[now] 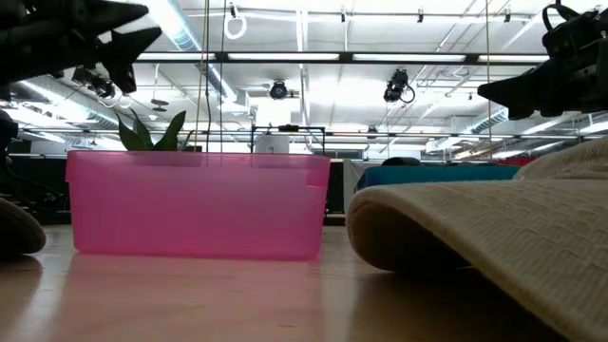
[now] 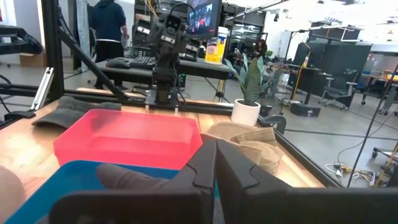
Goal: Pick & Place hat
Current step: Put the black cap into the blue bin
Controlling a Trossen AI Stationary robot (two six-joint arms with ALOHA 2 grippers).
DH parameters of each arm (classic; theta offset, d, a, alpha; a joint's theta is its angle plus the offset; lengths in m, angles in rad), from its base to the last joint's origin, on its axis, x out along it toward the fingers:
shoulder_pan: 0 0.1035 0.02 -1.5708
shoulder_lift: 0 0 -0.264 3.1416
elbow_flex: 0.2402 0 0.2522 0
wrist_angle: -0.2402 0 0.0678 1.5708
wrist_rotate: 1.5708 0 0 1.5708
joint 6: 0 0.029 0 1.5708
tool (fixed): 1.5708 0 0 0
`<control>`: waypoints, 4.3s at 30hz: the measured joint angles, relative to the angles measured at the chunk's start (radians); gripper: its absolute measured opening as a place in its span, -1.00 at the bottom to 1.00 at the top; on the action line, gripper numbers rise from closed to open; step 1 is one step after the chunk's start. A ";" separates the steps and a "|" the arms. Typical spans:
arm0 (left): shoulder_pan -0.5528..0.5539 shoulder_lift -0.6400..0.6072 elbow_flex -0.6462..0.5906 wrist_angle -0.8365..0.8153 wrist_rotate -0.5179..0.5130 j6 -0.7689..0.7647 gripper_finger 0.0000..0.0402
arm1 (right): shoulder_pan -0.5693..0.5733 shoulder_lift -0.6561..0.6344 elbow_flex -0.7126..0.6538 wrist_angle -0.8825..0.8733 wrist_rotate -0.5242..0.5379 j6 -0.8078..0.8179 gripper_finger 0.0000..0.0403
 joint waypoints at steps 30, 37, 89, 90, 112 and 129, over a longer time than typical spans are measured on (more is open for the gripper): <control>-0.494 0.350 0.171 0.683 0.423 0.015 -0.18 | 0.000 0.000 0.000 0.000 0.000 0.000 -0.93; -0.701 0.563 0.308 0.651 0.317 0.243 -0.18 | 0.000 0.000 0.000 0.000 0.000 0.000 -0.93; -0.999 1.389 1.017 -0.550 -0.648 -0.660 -0.18 | 0.000 0.000 0.000 0.000 0.000 0.000 -0.93; -0.986 1.389 1.017 -0.585 -0.641 -0.711 -0.18 | 0.000 0.000 0.000 0.000 0.000 0.000 -0.93; -0.820 1.489 1.017 -1.081 -0.153 -1.275 -0.18 | 0.000 0.000 0.000 0.000 0.000 0.000 -0.93; -0.799 1.512 1.017 -1.152 0.019 -1.368 -0.18 | 0.000 0.000 0.000 0.000 0.000 0.000 -0.93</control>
